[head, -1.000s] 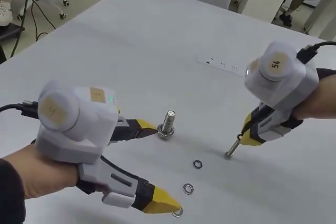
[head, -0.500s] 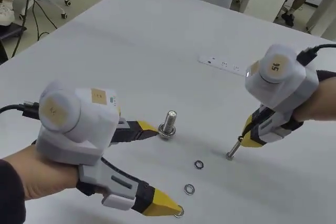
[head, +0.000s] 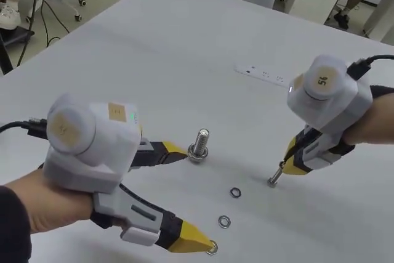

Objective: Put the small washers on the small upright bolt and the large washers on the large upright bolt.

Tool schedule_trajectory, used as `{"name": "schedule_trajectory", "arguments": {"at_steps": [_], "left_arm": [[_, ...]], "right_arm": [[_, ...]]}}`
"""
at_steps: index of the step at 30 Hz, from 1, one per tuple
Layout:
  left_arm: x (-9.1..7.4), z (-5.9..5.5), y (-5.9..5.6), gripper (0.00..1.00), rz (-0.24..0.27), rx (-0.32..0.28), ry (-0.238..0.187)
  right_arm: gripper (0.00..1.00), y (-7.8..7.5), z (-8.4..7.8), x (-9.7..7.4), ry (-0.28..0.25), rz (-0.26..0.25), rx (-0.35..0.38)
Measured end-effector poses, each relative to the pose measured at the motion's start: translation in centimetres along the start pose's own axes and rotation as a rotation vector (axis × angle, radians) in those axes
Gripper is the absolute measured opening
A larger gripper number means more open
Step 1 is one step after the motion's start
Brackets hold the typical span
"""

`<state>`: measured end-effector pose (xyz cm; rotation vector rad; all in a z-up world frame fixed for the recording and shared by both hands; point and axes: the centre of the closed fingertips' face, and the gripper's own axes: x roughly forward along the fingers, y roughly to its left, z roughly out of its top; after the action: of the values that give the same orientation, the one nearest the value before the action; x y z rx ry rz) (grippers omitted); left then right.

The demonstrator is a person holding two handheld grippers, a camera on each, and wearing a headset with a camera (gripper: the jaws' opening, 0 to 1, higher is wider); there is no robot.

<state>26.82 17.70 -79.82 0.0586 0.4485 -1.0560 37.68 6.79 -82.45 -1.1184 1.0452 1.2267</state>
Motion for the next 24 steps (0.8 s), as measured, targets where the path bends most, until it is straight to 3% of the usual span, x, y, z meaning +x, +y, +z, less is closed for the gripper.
{"name": "schedule_trajectory", "arguments": {"at_steps": [24], "left_arm": [[-0.1, -0.2, 0.1, 0.84, 0.007, -0.002, 0.010]], "right_arm": [[0.14, 0.5, -0.4, 4.1, -0.013, 0.022, 0.029]]}}
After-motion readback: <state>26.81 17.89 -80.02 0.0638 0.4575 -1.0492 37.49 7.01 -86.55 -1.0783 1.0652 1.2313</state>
